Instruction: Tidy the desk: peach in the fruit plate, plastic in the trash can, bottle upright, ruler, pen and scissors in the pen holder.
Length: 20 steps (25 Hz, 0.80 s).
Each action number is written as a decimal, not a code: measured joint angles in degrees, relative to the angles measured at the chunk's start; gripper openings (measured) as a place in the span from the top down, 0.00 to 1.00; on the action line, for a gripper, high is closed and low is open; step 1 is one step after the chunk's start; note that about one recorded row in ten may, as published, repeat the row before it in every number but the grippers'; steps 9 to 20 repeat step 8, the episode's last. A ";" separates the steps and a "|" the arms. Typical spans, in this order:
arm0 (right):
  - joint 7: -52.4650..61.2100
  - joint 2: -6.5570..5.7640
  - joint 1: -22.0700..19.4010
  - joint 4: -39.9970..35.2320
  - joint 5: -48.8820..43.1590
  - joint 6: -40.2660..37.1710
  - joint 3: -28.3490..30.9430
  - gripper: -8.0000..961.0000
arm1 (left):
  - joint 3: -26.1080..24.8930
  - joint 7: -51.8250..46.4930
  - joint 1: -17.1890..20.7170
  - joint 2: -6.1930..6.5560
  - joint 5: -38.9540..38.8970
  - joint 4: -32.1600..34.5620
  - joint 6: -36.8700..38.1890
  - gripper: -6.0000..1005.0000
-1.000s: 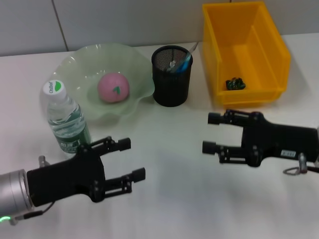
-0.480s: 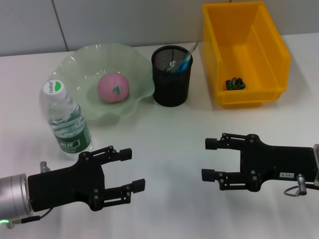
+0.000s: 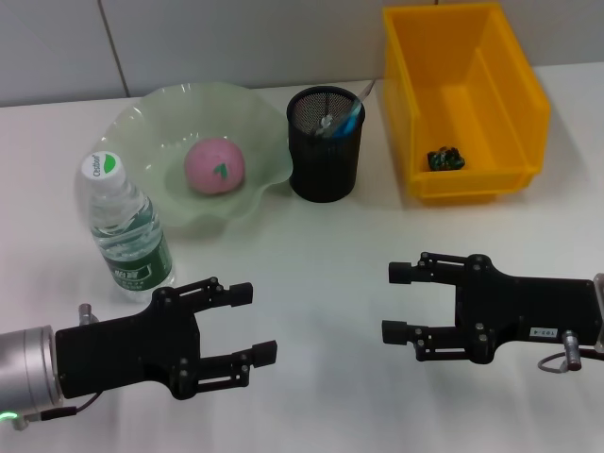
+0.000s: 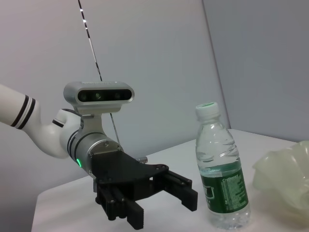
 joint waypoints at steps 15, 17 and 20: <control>-0.03 0.00 0.01 0.02 0.00 0.02 0.22 0.20 | 0.00 -0.04 -0.05 0.01 0.09 0.00 0.05 0.22; -0.03 0.00 0.01 0.02 0.00 0.02 0.22 0.20 | 0.00 -0.04 -0.05 0.01 0.09 0.00 0.05 0.22; -0.03 0.00 0.01 0.02 0.00 0.02 0.22 0.20 | 0.00 -0.04 -0.05 0.01 0.09 0.00 0.05 0.22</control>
